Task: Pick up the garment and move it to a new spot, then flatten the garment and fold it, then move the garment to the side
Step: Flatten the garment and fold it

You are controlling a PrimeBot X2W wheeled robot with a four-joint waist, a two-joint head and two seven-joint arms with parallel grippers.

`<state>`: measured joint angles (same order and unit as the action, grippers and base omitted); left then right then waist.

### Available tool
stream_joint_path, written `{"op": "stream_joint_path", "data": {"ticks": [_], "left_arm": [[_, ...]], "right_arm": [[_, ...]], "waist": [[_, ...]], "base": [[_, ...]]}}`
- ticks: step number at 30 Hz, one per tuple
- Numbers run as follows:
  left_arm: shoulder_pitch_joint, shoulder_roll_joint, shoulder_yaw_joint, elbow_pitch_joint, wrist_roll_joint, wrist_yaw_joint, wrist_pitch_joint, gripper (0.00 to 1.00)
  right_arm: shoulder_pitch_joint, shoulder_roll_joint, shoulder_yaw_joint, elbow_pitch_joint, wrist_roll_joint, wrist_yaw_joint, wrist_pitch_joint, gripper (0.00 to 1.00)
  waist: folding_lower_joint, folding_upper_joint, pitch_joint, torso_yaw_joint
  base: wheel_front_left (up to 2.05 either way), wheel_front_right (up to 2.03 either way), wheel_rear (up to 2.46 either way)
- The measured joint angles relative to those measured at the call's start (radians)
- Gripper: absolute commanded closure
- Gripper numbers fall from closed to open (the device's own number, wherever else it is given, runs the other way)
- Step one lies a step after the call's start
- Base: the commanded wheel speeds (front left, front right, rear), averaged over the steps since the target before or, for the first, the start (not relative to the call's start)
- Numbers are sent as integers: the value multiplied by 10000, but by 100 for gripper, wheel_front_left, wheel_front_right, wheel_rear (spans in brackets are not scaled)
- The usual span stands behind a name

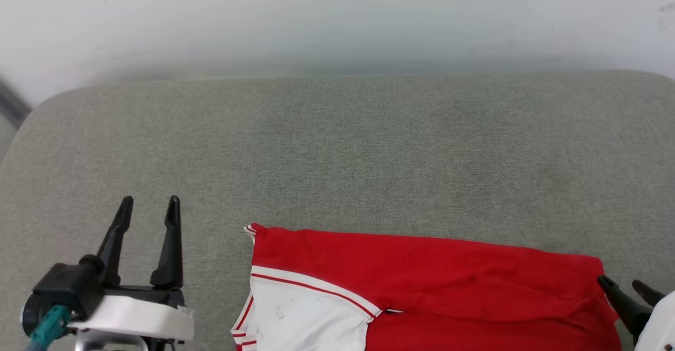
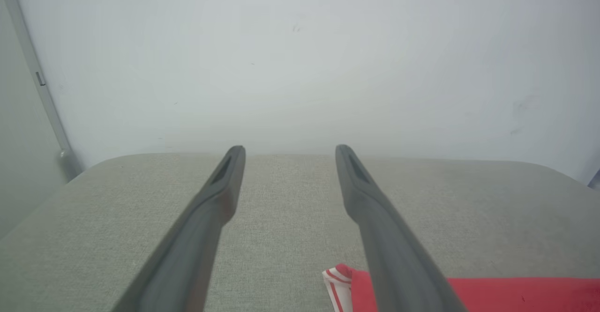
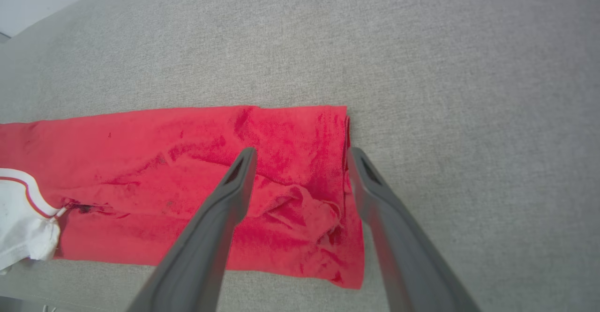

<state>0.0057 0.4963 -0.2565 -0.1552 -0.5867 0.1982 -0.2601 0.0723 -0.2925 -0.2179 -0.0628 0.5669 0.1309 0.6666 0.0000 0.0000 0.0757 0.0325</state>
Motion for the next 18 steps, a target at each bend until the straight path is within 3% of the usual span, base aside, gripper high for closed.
{"op": "stream_joint_path", "data": {"ticks": [5,11,18], "left_arm": [[476,-999,830,-234,1515,-307,-2,0],[948,-2178,1620,-374,2685,-846,-2,0],[1023,-2673,1952,-121,3618,-1793,-13,0]], "right_arm": [[229,823,-681,46,-491,0,163,0],[267,1145,-1244,523,-821,0,-6,0],[187,1185,-1444,1714,-1110,0,-387,0]], "waist": [[0,0,75,147],[0,0,215,338],[0,0,447,596]], "base": [[0,0,0],[0,0,0],[0,0,0]]}}
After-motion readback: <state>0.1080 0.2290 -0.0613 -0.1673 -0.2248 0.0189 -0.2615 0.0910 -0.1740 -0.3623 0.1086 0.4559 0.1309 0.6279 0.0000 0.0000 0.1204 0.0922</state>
